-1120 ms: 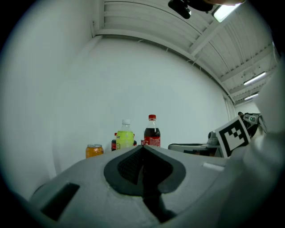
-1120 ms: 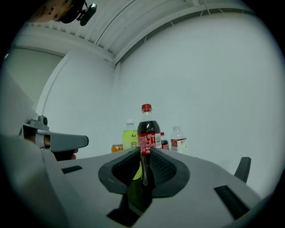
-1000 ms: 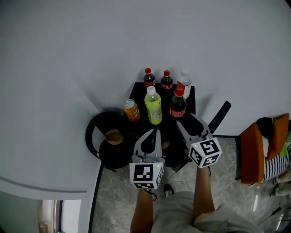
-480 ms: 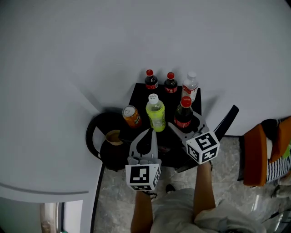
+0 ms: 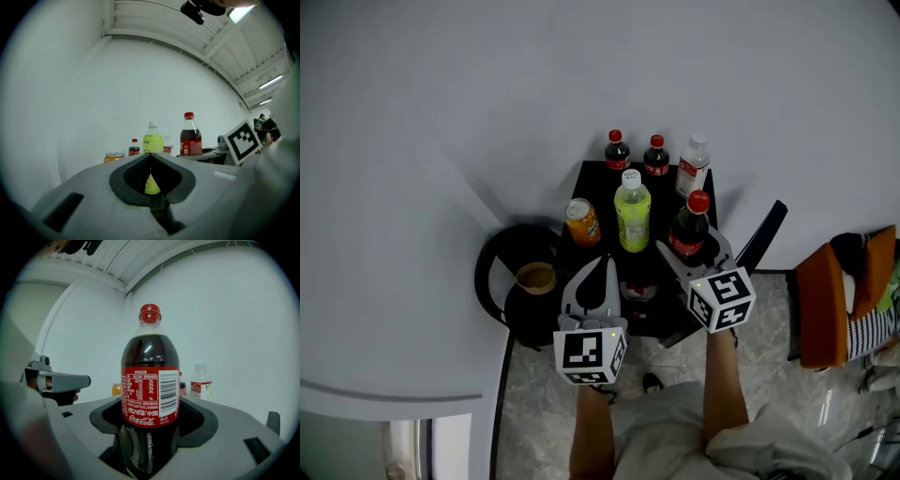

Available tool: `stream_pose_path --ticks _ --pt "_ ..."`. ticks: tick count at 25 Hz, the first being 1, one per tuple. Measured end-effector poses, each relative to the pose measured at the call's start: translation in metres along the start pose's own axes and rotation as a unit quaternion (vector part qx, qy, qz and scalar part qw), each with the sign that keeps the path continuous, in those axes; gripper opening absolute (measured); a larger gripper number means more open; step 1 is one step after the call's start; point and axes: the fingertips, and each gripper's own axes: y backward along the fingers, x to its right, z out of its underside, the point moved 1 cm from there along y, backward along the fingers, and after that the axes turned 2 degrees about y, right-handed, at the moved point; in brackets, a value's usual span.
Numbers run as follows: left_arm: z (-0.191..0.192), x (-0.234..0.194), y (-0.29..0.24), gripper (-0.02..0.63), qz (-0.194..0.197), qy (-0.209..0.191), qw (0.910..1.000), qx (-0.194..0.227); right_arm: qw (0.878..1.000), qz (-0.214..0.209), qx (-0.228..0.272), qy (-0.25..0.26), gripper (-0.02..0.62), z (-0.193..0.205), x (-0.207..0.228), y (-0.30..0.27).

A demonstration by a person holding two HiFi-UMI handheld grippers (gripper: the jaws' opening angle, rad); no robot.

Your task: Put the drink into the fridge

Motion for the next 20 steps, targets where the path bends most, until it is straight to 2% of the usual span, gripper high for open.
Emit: stream_pose_path --ticks 4,8,12,17,20 --pt "0.001 -0.008 0.022 0.009 0.021 0.010 0.9997 -0.002 1.000 0.022 0.015 -0.014 0.305 -0.004 -0.025 0.022" --pt "0.016 -0.017 0.045 0.009 0.041 0.009 0.9989 -0.020 0.999 0.040 0.018 -0.007 0.305 -0.001 -0.056 0.040" --pt "0.036 -0.036 0.073 0.009 0.042 0.013 0.9982 -0.040 0.998 0.053 0.020 -0.009 0.305 0.010 -0.094 0.054" --pt "0.080 -0.049 0.109 0.009 0.049 0.001 0.9958 -0.077 0.998 0.057 0.009 0.002 0.305 0.039 -0.141 0.058" --pt "0.117 -0.044 0.124 0.009 0.061 0.011 0.9934 -0.096 0.998 0.061 0.003 0.003 0.305 0.069 -0.158 0.054"
